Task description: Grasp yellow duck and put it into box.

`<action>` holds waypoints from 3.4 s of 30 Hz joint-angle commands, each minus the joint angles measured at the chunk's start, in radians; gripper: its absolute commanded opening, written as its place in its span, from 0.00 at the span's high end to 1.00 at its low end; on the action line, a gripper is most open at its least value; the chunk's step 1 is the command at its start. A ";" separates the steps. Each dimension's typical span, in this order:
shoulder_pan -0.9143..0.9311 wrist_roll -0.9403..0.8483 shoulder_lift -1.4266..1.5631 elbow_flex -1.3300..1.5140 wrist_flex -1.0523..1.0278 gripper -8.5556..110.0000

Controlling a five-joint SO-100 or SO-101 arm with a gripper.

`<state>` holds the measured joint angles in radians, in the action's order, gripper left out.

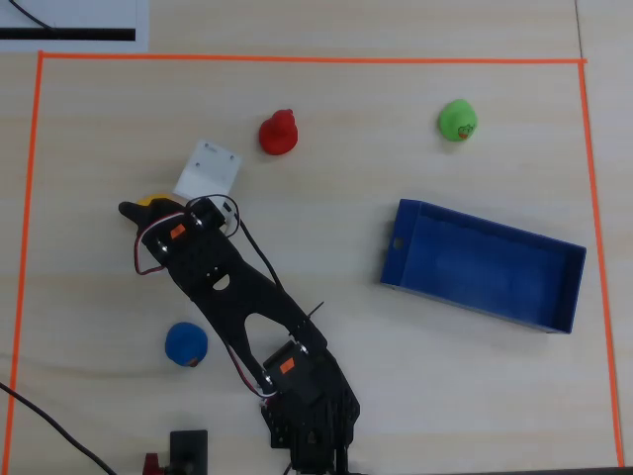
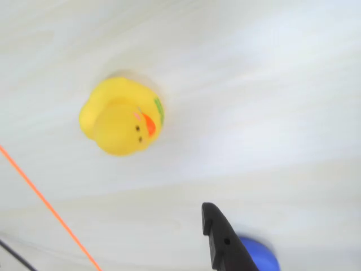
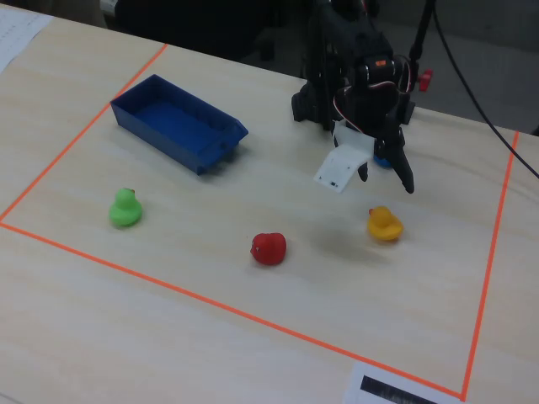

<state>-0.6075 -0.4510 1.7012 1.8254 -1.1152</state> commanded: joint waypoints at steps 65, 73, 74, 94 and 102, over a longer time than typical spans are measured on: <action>1.637 -0.927 0.472 0.233 0.281 0.93; 1.736 -0.986 0.365 0.305 0.370 0.93; 1.732 -0.986 0.353 0.331 0.419 0.93; 1.540 -0.827 0.385 0.377 0.472 0.61; 1.014 -0.649 1.002 0.531 0.040 0.84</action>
<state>0.6918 -1.1704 2.3393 2.3086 -0.9771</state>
